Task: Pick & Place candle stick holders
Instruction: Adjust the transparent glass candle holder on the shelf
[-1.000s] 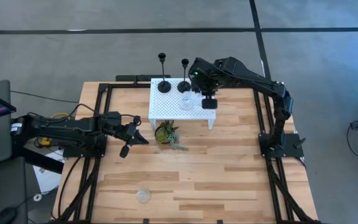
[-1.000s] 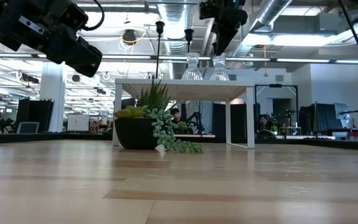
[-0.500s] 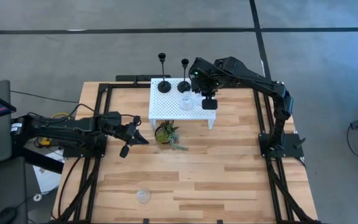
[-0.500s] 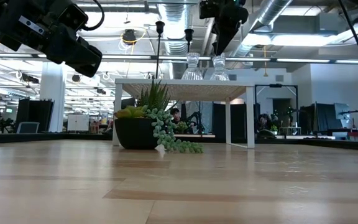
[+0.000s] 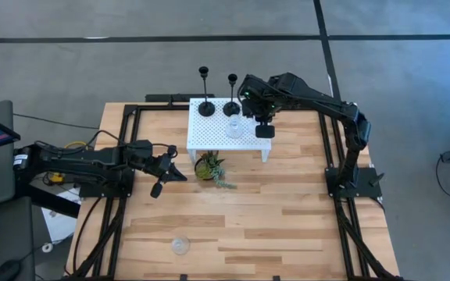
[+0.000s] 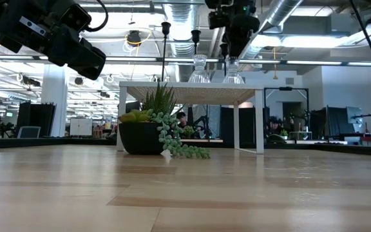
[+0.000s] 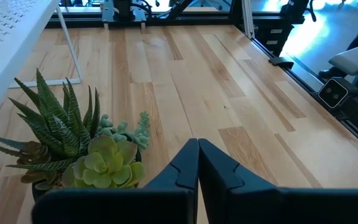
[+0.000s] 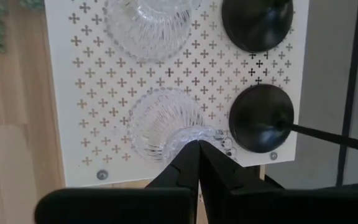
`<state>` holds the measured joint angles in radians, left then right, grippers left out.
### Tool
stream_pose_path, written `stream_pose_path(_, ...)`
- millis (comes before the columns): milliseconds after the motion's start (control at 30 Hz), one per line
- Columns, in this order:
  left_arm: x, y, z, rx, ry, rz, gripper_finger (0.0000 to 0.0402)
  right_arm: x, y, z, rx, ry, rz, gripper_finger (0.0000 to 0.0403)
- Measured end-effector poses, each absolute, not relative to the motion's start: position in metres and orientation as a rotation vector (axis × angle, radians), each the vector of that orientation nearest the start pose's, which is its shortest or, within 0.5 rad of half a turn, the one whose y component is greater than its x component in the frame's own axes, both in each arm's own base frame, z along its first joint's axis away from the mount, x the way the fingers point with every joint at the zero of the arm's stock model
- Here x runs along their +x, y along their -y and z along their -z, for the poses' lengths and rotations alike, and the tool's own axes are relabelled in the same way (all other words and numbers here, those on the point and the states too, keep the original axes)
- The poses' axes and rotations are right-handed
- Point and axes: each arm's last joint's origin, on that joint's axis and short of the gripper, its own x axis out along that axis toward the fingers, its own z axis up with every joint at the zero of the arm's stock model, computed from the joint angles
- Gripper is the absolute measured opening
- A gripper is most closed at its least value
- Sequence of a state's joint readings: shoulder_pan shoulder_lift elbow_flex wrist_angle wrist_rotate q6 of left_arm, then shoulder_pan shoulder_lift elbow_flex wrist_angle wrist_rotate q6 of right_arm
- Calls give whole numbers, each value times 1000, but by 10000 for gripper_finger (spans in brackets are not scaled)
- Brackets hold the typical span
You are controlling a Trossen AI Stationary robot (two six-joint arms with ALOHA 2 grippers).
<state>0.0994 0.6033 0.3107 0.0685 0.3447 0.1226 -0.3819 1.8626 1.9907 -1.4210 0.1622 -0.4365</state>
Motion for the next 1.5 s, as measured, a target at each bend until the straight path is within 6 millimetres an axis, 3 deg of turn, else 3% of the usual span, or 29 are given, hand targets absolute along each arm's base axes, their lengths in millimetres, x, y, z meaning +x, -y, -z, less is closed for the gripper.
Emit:
stream_pose_path(767, 147, -5, -219, 72, -204, 257, 9, 336, 122, -352, -223, -1380, 116, 0)
stream_pose_path(1033, 147, -5, -219, 72, -204, 257, 10, 339, 118, -370, -283, -1328, 144, 0)
stream_pose_path(1500, 147, -5, -219, 72, -204, 257, 10, 324, 111, -401, -273, -1322, 195, 0)
